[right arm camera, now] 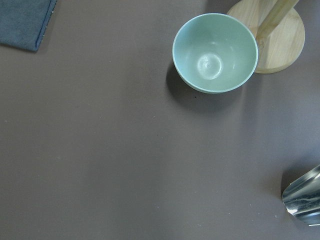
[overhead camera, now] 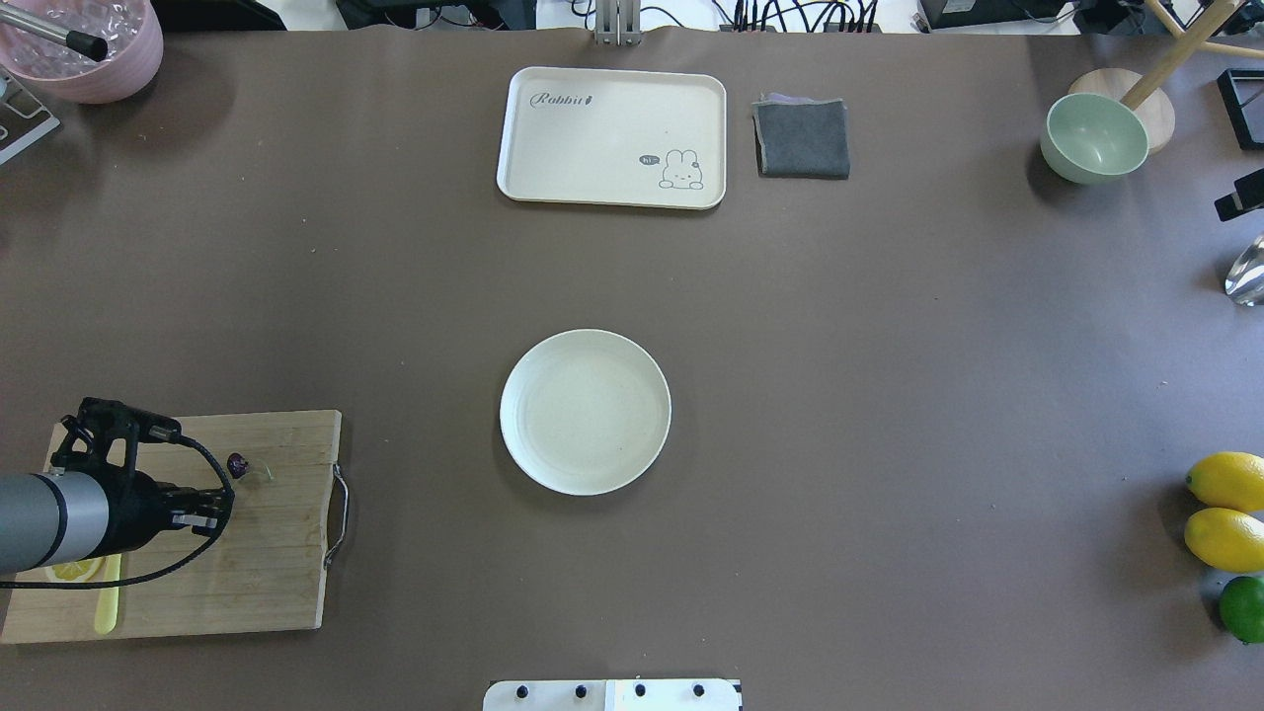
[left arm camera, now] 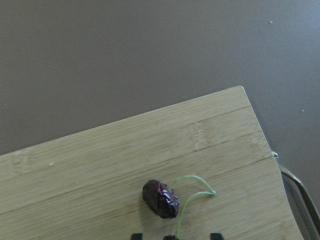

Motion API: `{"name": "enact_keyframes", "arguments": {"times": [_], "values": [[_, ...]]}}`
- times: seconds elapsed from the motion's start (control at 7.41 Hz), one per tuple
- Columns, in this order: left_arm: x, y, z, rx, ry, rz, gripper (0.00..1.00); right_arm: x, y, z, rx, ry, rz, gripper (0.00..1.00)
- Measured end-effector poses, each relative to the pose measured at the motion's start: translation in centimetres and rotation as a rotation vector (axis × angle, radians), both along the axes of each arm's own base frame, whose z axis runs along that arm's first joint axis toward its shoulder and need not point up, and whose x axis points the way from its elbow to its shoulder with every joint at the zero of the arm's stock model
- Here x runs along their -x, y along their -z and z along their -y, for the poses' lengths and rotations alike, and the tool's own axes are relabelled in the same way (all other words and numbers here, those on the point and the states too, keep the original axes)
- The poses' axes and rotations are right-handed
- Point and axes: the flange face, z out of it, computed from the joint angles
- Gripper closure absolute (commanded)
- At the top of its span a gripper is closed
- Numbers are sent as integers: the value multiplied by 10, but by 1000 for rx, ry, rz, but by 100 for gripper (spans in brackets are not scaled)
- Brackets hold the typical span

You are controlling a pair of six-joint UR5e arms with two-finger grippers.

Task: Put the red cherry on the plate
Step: 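Lower the left gripper onto the dark red cherries and grasp their stems, then lift the cherries with the left gripper and carry them over the plate, then lower the cherries onto the white plate, open the left gripper, withdraw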

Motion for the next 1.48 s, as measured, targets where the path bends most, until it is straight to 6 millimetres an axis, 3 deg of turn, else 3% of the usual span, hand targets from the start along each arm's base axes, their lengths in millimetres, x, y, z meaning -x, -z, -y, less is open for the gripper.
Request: {"name": "enact_keyframes", "arguments": {"times": [0.27,0.54,0.81,1.08,1.21,1.48], "values": [[3,17,2,-5,8,-35,100,-18,-22,-12,41,-28,-7,0],[-11,58,10,24,51,-140,100,-44,-58,-32,90,-40,-23,0],[-49,116,29,85,136,-291,100,-61,-90,-52,104,-19,-40,0],[-98,174,54,123,220,-376,100,-68,-100,-61,92,-1,-49,0],[-127,210,68,154,272,-400,2,-68,-101,-62,91,2,-50,0],[-176,270,71,179,313,-395,2,-69,-103,-63,92,2,-52,0]]}}
